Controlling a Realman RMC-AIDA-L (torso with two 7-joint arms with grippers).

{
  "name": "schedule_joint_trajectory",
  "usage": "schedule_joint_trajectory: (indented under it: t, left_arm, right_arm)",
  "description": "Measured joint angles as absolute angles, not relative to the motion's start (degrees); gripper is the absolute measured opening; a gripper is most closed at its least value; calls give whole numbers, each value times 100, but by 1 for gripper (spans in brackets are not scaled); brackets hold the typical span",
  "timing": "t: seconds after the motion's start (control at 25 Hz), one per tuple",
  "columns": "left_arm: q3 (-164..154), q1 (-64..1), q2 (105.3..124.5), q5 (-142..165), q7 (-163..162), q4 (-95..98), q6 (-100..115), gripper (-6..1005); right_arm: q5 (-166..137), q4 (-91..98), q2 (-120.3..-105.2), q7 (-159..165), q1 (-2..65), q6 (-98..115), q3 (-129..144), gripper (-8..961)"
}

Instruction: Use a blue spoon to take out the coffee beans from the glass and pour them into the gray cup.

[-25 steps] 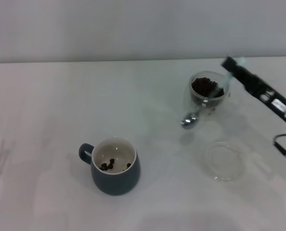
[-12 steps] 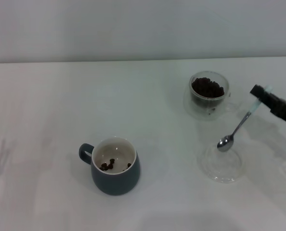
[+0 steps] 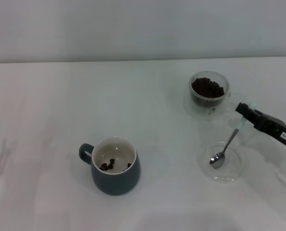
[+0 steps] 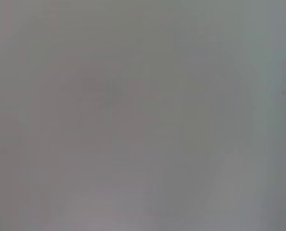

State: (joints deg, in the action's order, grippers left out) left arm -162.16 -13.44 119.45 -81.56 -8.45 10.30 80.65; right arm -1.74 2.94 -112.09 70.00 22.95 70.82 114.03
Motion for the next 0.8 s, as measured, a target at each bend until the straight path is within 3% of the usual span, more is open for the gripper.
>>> schedule_joint_trajectory:
  t: [0.64, 0.8]
  left_arm:
    - [-16205, -1310, 11954, -8184, -844, 1074, 8069, 862]
    - [-16215, -1310, 11954, -8172, -844, 1082, 8069, 861]
  right_arm:
    - [-317, 363, -11397, 7114, 2296, 6897, 11457, 232]
    - [-294, 370, -11382, 7064, 2344, 6865, 11401, 375]
